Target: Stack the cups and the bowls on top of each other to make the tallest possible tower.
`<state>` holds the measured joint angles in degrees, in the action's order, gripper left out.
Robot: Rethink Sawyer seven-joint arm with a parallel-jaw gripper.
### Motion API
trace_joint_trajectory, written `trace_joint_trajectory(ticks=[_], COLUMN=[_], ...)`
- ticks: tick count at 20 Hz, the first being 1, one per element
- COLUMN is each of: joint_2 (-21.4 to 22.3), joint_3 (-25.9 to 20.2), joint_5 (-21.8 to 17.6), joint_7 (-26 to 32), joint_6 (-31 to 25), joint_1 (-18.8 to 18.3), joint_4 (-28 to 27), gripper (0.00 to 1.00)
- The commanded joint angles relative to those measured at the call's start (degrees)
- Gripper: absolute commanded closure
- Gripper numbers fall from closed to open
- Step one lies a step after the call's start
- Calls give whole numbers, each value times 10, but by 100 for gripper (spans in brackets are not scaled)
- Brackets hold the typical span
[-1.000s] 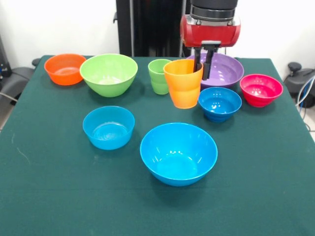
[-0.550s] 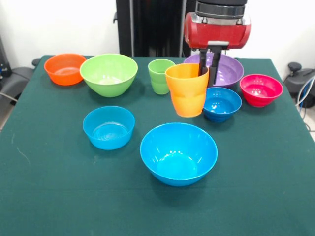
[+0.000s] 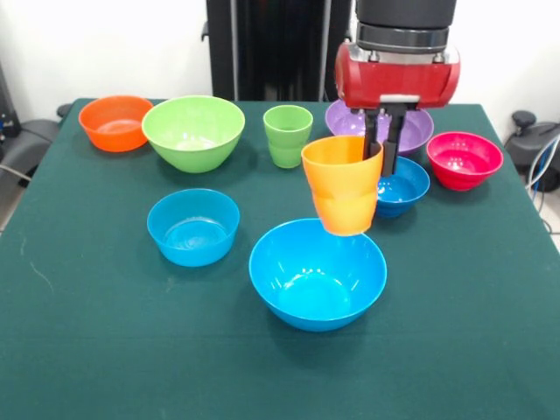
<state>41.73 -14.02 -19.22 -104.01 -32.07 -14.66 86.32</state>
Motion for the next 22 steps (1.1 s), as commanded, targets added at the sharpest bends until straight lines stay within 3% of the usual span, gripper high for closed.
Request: trace_joint_trajectory(ticks=[1,22], joint_2=[-47,-87], joint_3=[-46,-44], joint_5=[-10,-77], joint_7=[36,58], joint_6=[-46,74], joint_1=[8,-20], joint_4=[-15,25], gripper=[100,100])
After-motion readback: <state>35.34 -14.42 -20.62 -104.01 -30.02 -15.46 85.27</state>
